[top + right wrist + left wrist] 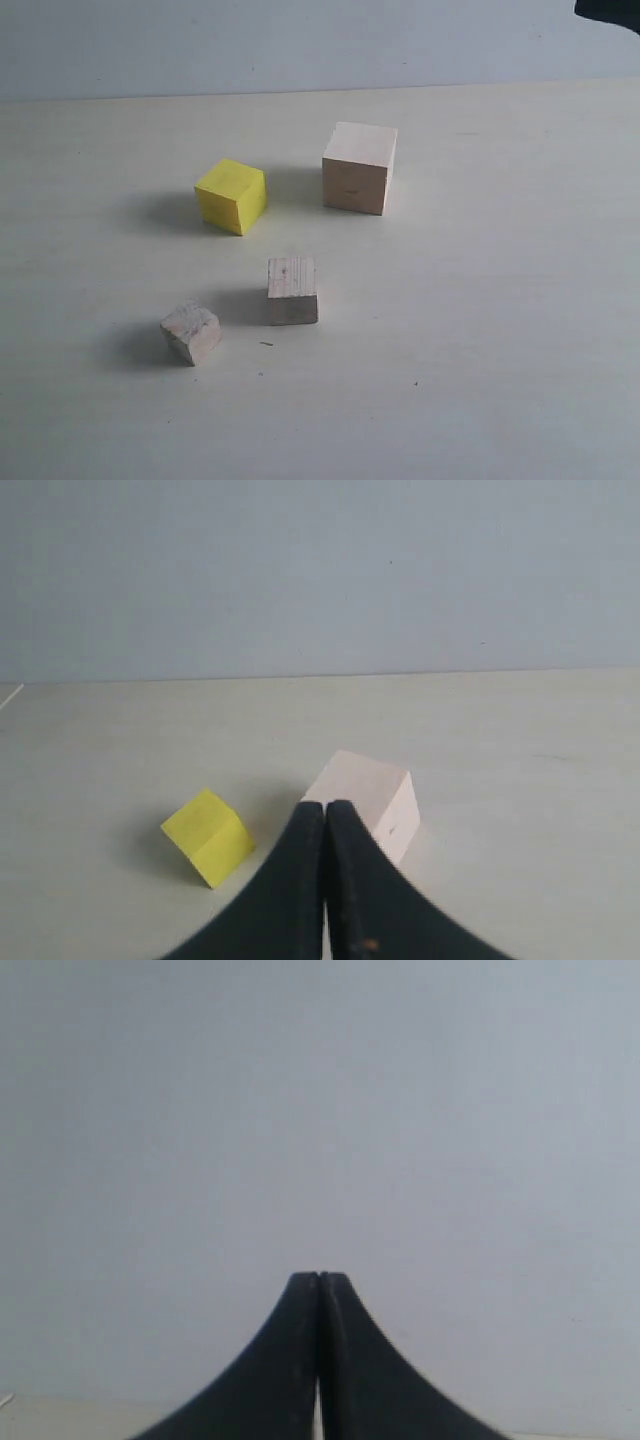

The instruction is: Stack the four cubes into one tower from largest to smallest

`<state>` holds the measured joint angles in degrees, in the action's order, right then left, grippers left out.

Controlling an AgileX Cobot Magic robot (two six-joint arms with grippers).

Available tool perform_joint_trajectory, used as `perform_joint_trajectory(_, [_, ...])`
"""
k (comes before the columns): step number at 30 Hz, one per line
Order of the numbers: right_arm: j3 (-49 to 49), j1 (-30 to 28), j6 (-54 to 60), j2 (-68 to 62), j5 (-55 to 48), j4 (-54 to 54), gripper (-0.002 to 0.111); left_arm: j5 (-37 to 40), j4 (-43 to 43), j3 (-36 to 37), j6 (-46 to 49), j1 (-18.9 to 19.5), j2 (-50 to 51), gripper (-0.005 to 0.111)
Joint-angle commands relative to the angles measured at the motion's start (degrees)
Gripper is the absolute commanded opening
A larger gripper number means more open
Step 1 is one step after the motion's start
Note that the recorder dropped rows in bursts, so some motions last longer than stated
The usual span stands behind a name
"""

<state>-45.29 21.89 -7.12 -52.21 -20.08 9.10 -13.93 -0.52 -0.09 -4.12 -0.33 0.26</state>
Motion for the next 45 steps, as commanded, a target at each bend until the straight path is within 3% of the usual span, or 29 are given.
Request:
perform_joint_trajectory(1, [-1.2,0.15,0.09,-3.5,3.59,0.06,0.0,6.69,-0.66,-4.88,-2.59,-0.25,1.44,0.0])
perform_joint_trajectory(4, [-2.99,0.15,2.39,-7.35,3.49,-0.36,0.0,11.06,-0.66,-10.83,-2.59,-0.25,6.41,0.0])
perform_joint_trajectory(12, [-12.32,0.15,4.6,-23.22,1.35,-1.73,0.0,31.43,-0.66,-31.58,-2.36,-0.25,24.0,0.0])
perform_joint_trajectory(16, [-18.8,0.15,4.34,-30.92,-1.81,-4.79,0.0,36.56,-0.66,-37.12,-2.36,-0.25,31.27,0.0])
perform_joint_trajectory(24, [-30.43,-3.34,3.97,-39.95,-6.3,-10.99,0.0,42.65,-3.46,-38.87,-2.36,-1.38,41.42,0.0])
perform_joint_trajectory(29, [-31.64,-8.56,3.97,-42.24,-6.26,-13.82,0.0,42.04,-3.6,-38.87,-2.36,-4.91,44.65,0.0])
perform_joint_trajectory(34, [-31.64,-13.69,-0.53,-45.78,-4.6,-14.07,0.0,41.88,-4.66,-38.87,-2.36,-5.63,46.3,0.0])
perform_joint_trajectory(45, [-31.64,-14.3,-1.83,-55.41,1.37,-12.53,0.0,44.38,-4.77,-38.87,-2.07,-5.63,46.97,0.0])
